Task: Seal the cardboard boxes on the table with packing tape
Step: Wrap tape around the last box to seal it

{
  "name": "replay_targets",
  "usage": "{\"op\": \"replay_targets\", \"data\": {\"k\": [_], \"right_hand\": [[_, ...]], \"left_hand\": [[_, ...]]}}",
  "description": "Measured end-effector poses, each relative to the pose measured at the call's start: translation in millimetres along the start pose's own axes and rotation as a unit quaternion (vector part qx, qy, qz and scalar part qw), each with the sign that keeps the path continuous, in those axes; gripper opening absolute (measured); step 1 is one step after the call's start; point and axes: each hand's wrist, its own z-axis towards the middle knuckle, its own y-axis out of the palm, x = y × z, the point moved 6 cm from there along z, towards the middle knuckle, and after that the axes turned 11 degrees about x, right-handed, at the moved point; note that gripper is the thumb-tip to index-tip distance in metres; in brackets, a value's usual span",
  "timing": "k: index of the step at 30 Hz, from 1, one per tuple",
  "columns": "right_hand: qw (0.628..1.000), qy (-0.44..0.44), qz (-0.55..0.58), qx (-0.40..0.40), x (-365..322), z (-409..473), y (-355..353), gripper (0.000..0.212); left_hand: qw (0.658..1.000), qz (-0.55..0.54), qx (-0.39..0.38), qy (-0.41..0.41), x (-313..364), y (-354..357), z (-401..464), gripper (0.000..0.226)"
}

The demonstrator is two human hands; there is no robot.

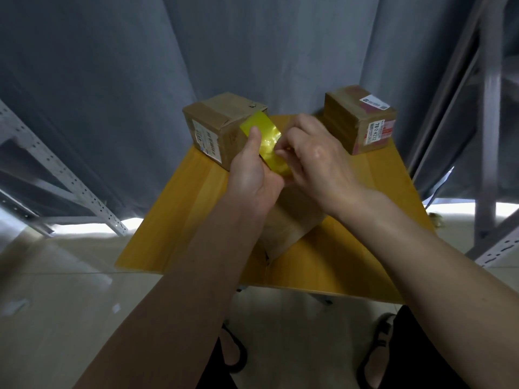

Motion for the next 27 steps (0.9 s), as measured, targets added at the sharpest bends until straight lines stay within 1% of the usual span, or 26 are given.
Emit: {"op": "replay_targets", "data": {"k": [2, 4, 6, 8, 11, 16, 18, 19, 21, 22, 24, 27], "right_hand": [[0.999, -0.031, 0.024, -0.002, -1.4, -1.8, -4.0, 0.018], [0.999, -0.029, 0.044, 0.002, -0.2, -5.1, -5.9, 0.014], [0.997, 0.008, 0.069, 0.021, 5.3, -3.9, -8.1, 0.009], [0.993, 0.058, 0.096, 0.041, 12.0, 0.8, -10.8, 0.008], [0.979, 0.140, 0.137, 0.052, 21.8, 3.9, -12.3, 0.007], [0.959, 0.226, 0.165, 0.038, 31.4, 4.9, -10.3, 0.005], [0.953, 0.247, 0.175, 0.030, 33.3, 8.4, -11.5, 0.004], [0.948, 0.259, 0.181, 0.030, 34.9, 10.5, -12.8, 0.007], [0.937, 0.284, 0.198, 0.034, 39.8, 14.6, -15.9, 0.009], [0.932, 0.295, 0.207, 0.036, 42.2, 15.6, -17.5, 0.009], [0.922, 0.315, 0.225, 0.031, 45.7, 15.3, -19.7, 0.007], [0.918, 0.326, 0.226, 0.015, 46.4, 13.4, -21.7, 0.011]], "left_hand": [[1.000, -0.012, 0.005, -0.013, 7.8, 0.2, 1.6, 0.052], [1.000, -0.008, -0.006, -0.025, 16.2, -0.3, 3.9, 0.047], [0.999, 0.015, -0.028, -0.030, 20.7, 0.2, 0.6, 0.044], [0.997, 0.029, -0.066, -0.032, 20.3, 3.5, -4.6, 0.042], [0.993, 0.037, -0.114, -0.016, 18.6, 6.9, -11.2, 0.031], [0.990, 0.052, -0.130, 0.005, 17.2, 7.2, -14.4, 0.024], [0.989, 0.042, -0.141, -0.006, 17.4, 8.5, -16.5, 0.026], [0.988, 0.029, -0.154, -0.020, 17.0, 9.5, -17.8, 0.031], [0.980, 0.001, -0.194, -0.052, 16.7, 11.9, -21.0, 0.042], [0.975, 0.004, -0.212, -0.063, 16.4, 13.1, -23.0, 0.043], [0.971, 0.070, -0.222, -0.054, 13.8, 12.0, -25.3, 0.040], [0.955, 0.228, -0.190, 0.011, 9.2, 5.5, -21.5, 0.051]]}}
